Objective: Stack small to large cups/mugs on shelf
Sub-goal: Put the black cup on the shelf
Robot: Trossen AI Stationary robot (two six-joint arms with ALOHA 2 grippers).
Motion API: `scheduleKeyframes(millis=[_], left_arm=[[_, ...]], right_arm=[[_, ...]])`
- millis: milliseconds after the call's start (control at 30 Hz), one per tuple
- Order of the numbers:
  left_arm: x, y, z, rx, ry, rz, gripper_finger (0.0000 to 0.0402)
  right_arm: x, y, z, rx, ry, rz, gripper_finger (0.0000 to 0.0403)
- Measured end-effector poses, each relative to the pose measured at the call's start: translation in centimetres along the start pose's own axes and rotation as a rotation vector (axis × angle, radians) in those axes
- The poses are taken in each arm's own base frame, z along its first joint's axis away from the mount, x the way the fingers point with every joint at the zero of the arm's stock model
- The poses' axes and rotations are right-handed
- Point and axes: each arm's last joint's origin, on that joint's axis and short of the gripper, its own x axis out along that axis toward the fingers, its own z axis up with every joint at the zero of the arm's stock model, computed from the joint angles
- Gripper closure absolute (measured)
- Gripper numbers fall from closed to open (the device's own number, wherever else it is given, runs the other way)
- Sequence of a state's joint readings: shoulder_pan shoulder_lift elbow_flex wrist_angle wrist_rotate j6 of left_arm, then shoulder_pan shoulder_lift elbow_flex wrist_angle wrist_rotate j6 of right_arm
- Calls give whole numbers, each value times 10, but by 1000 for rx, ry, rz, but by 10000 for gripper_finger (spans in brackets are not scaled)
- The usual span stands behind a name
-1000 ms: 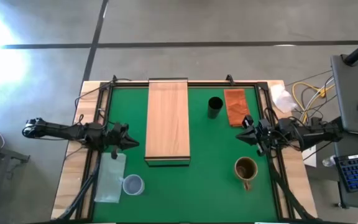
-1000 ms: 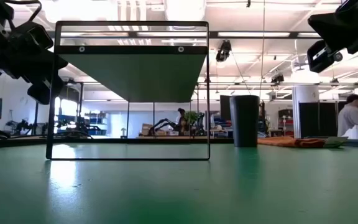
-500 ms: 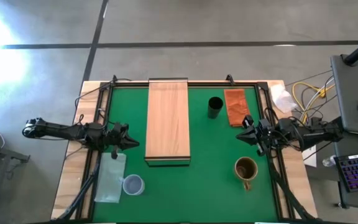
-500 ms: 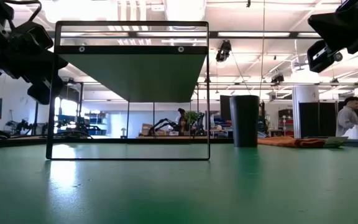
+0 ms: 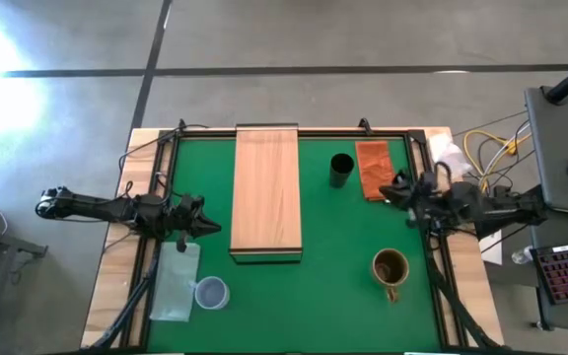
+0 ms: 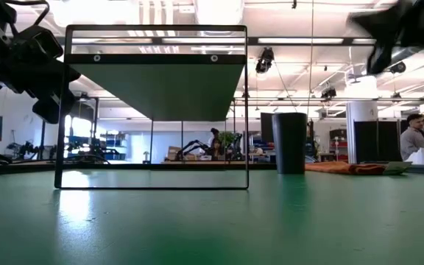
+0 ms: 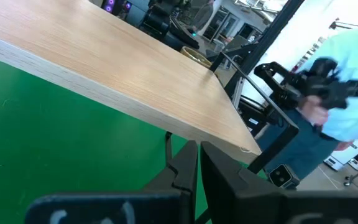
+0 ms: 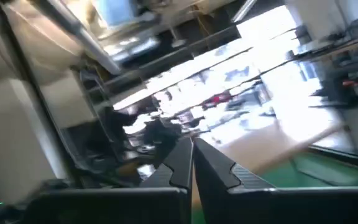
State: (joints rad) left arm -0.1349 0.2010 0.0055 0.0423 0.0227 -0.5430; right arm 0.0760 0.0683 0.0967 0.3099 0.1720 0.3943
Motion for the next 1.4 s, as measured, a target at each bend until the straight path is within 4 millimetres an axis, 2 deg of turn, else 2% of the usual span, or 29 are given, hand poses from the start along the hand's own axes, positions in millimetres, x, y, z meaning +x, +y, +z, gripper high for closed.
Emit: scheduleKeyframes(millis=[33,100,167,233,300,400,467,567,633,700,767,833,900,1000,1133,1200,1300,1400], left_arm=[[0,0,0,0,1,1,396],[0,0,0,0,5,3,396],[0,0,0,0,1,1,396],[1,0,0,0,6,3,396],[1,1,-1,0,11,6,396],[1,1,-1,0,18,11,396],[2,1,-2,-1,21,12,396],[2,1,-2,0,21,12,396],[2,1,-2,-1,21,13,396],[2,1,-2,0,22,13,396],[2,1,-2,-1,23,14,396],[2,1,-2,0,23,14,396],[2,1,-2,-1,26,15,396],[2,1,-2,0,24,14,396],[2,1,-2,-1,25,16,396],[2,1,-2,-1,30,18,396],[2,2,-2,-1,30,18,396],[2,2,-2,0,30,18,396]], right_arm=[[1,8,16,44,-9,60,394],[9,21,44,88,-47,64,394],[19,26,62,9,-20,-69,394],[31,36,90,-98,-27,-209,394],[35,41,107,-211,102,-381,394],[42,39,109,-460,446,-622,394],[41,35,108,-554,649,-809,394],[40,39,125,-541,672,-1065,394],[46,42,131,-485,644,-1141,394],[60,45,132,-428,657,-1123,394],[82,44,135,-298,692,-1057,394],[108,36,136,-212,768,-939,394],[134,20,132,-161,844,-831,393],[160,-25,127,-100,962,-866,383],[165,-89,109,143,1172,-944,355],[164,-112,95,262,1258,-967,336],[170,-128,80,314,1292,-989,301],[185,-131,72,330,1255,-988,265]])
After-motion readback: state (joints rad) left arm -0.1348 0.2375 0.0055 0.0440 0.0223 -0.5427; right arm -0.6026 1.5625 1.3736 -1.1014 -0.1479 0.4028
